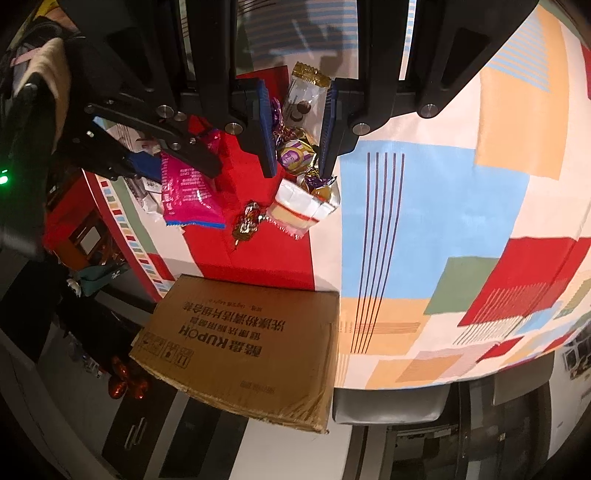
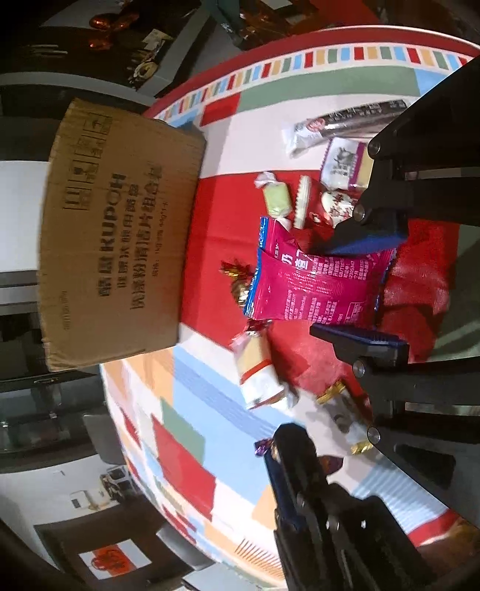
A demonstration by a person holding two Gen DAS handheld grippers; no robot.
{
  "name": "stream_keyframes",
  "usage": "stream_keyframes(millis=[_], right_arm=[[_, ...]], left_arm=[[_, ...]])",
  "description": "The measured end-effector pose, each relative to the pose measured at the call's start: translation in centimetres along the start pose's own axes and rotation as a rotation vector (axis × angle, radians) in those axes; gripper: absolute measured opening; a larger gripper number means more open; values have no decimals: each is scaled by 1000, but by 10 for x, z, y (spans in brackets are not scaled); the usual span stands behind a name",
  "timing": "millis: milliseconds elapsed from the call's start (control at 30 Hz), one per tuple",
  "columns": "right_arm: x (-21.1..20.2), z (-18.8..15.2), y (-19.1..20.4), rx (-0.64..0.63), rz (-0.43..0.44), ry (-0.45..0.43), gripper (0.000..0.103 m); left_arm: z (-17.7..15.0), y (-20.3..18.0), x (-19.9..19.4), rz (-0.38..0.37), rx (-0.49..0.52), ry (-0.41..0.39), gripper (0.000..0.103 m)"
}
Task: Organize snacks
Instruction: 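Carry both snacks into the cardboard box and open both tools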
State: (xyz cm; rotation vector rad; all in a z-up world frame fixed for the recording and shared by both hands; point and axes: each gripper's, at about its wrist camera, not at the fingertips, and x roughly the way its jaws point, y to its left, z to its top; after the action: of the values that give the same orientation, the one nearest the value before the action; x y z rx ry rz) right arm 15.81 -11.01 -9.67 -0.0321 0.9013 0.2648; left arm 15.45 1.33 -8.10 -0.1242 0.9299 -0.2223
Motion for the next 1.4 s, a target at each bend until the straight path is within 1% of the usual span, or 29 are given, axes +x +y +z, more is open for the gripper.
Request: stream_keyframes(millis=[233, 367, 500, 667, 767, 900, 967, 1233, 1400], right_arm=[[-37, 26, -9, 28, 26, -102, 35], [-58, 44, -15, 42, 42, -160, 35], [-73, 64, -21, 47, 44, -207, 35], [-85, 100, -32, 56, 29, -256, 35], [-88, 119, -38, 54, 26, -266, 35], [-90, 145, -48, 47, 20, -271, 35], [-90, 158, -53, 45, 23, -270, 35], [-82, 201, -68, 28, 19, -251, 35], [-73, 216, -73, 15, 12, -248, 36]], left_arm=[[22, -2, -21, -24, 24, -56, 23], [40, -5, -37, -56, 41, -84, 23], [65, -14, -51, -39, 96, -133, 23], [101, -25, -64, -28, 167, -185, 23], [120, -30, -67, -32, 197, -188, 23], [149, -38, -69, -19, 251, -202, 23], [161, -40, -67, -20, 261, -201, 23], [210, -49, -48, -64, 295, -167, 23], [231, -52, -33, -68, 304, -172, 23]])
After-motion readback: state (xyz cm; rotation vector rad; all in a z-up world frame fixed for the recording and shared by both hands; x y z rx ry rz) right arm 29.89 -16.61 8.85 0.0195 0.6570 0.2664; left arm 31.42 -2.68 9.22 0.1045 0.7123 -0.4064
